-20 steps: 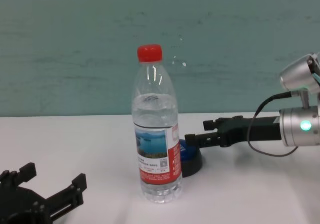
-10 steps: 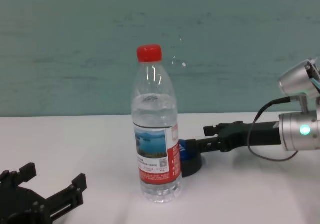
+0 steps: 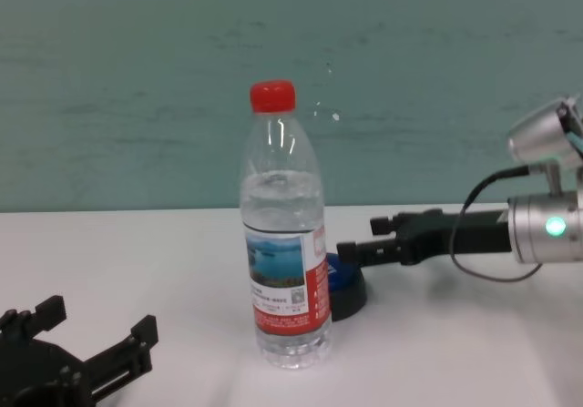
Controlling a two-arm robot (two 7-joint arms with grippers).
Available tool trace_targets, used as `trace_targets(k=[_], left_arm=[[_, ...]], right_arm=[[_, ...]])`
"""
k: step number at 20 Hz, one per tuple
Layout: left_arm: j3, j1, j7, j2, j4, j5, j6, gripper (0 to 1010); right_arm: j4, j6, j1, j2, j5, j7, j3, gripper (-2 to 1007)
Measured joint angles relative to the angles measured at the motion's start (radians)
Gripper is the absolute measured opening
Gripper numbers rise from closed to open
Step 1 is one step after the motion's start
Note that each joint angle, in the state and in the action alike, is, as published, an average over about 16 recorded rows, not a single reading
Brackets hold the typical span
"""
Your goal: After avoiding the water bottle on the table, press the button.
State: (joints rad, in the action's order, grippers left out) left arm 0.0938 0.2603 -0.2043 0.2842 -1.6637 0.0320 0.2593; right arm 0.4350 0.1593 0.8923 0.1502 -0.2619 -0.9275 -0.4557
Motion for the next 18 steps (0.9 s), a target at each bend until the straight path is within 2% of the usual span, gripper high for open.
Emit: trace_targets(k=[8, 14, 18], left_arm=[[0.000, 0.000, 0.000, 0.000, 0.000, 0.000, 0.000, 1000], [0.000, 0.000, 0.000, 0.000, 0.000, 0.000, 0.000, 1000], [0.000, 0.000, 0.000, 0.000, 0.000, 0.000, 0.000, 1000]], right_arm=[[0.178, -0.050, -0.064, 0.047, -0.009, 0.047, -0.001, 1004], [0.266, -0.071, -0.098, 0.073, -0.023, 0.089, -0.008, 1004], [0.339, -0.086, -0.131, 0.093, -0.032, 0.131, -0.008, 1004]])
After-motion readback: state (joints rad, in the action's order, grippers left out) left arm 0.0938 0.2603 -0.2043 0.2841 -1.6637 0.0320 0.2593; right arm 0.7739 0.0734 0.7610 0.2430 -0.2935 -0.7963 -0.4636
